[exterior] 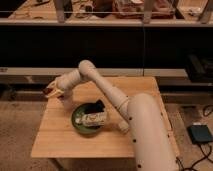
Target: Place the pepper in the ceramic cup
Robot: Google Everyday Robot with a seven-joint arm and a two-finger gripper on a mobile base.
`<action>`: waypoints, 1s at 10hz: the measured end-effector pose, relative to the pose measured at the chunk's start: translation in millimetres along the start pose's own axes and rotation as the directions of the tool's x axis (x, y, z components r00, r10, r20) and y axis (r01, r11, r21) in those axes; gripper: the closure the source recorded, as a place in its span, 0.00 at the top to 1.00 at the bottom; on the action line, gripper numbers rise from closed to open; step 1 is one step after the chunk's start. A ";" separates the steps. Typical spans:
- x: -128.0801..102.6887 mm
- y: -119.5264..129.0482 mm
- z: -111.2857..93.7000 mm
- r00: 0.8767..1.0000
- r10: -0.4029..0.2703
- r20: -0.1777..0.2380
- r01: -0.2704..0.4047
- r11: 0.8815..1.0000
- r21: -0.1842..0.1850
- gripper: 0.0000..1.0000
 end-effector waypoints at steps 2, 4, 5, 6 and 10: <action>14.3 -12.1 -7.9 1.000 0.015 0.003 -0.015 1.000 0.009 0.25; 28.5 -18.0 -19.4 1.000 0.031 0.003 -0.031 0.999 0.020 0.25; 33.8 -20.2 -27.1 0.999 0.035 0.005 -0.035 0.999 0.024 0.25; 36.9 -22.0 -35.5 0.999 0.031 0.008 -0.031 0.999 0.029 0.27; 38.3 -21.6 -65.5 1.000 -0.014 0.012 0.014 0.999 0.030 0.65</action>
